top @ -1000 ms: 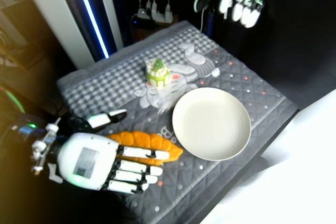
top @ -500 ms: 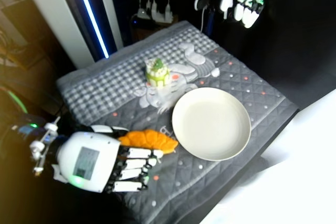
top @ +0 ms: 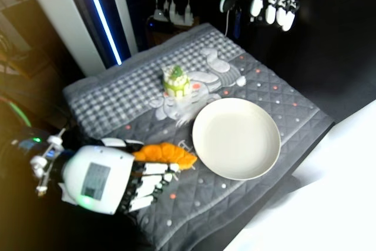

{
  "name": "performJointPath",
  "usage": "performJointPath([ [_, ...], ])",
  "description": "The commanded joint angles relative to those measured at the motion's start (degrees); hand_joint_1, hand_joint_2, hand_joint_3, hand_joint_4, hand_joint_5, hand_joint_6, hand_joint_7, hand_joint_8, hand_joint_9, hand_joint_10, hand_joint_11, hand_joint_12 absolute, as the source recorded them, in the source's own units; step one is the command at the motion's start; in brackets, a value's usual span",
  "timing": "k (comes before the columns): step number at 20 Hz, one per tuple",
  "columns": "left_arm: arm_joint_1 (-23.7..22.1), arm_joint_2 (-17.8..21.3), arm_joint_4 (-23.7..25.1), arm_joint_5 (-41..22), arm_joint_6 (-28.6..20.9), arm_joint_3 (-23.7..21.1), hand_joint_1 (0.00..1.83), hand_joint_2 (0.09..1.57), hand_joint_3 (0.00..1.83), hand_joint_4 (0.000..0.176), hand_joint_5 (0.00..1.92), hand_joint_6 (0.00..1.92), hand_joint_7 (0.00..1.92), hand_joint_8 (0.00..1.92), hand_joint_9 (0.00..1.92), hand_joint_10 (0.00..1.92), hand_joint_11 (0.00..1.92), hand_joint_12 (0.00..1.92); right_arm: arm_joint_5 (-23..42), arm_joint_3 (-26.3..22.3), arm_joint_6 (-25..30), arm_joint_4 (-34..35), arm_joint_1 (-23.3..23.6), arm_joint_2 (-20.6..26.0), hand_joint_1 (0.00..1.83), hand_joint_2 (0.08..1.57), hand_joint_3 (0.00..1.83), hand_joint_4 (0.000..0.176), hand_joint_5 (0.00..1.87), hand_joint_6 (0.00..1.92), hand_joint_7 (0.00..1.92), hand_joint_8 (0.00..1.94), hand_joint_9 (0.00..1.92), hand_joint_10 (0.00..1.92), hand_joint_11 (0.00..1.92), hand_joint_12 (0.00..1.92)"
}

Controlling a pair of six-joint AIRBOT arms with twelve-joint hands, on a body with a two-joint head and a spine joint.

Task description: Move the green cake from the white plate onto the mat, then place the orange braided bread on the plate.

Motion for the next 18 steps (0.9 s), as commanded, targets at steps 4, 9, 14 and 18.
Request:
performJointPath([
  [4, 0.10, 0.42, -2.12, -7.33, 0.11, 0.12, 0.62, 1.07, 0.00, 0.116, 0.39, 0.01, 0.36, 0.00, 0.27, 0.01, 0.00, 0.90, 13.20, -2.44, 1.01, 1.91, 0.08, 2.85, 1.41, 1.01, 0.00, 0.000, 1.10, 0.45, 1.30, 0.39, 1.25, 0.91, 1.06, 1.12],
  [9, 1.06, 0.40, -2.97, -7.92, 0.52, 0.14, 0.63, 1.15, 0.01, 0.077, 0.38, 0.00, 0.37, 0.01, 0.30, 0.01, 0.00, 0.77, 19.92, -5.27, 0.27, 2.52, 0.13, 5.23, 1.32, 1.04, 0.00, 0.000, 0.99, 0.79, 1.28, 0.58, 1.25, 0.66, 1.03, 1.20],
  [14, 1.36, 0.24, -3.20, -7.92, 0.62, 0.17, 0.54, 1.10, 0.00, 0.077, 0.41, 0.01, 0.39, 0.00, 0.35, 0.00, 0.00, 1.02, 23.25, -8.55, -4.52, 3.97, 0.21, 7.92, 1.29, 1.04, 0.00, 0.000, 1.02, 0.79, 1.31, 0.56, 1.48, 0.15, 1.14, 1.08],
  [18, 1.51, -0.63, -3.38, -7.92, 0.70, 0.61, 0.62, 1.05, 0.00, 0.073, 0.39, 0.00, 0.38, 0.00, 0.34, 0.00, 0.01, 1.00, 23.36, -8.47, -4.55, 5.01, 0.32, 8.18, 1.30, 1.04, 0.00, 0.000, 1.02, 0.79, 1.26, 0.60, 1.32, 0.52, 1.09, 1.18],
])
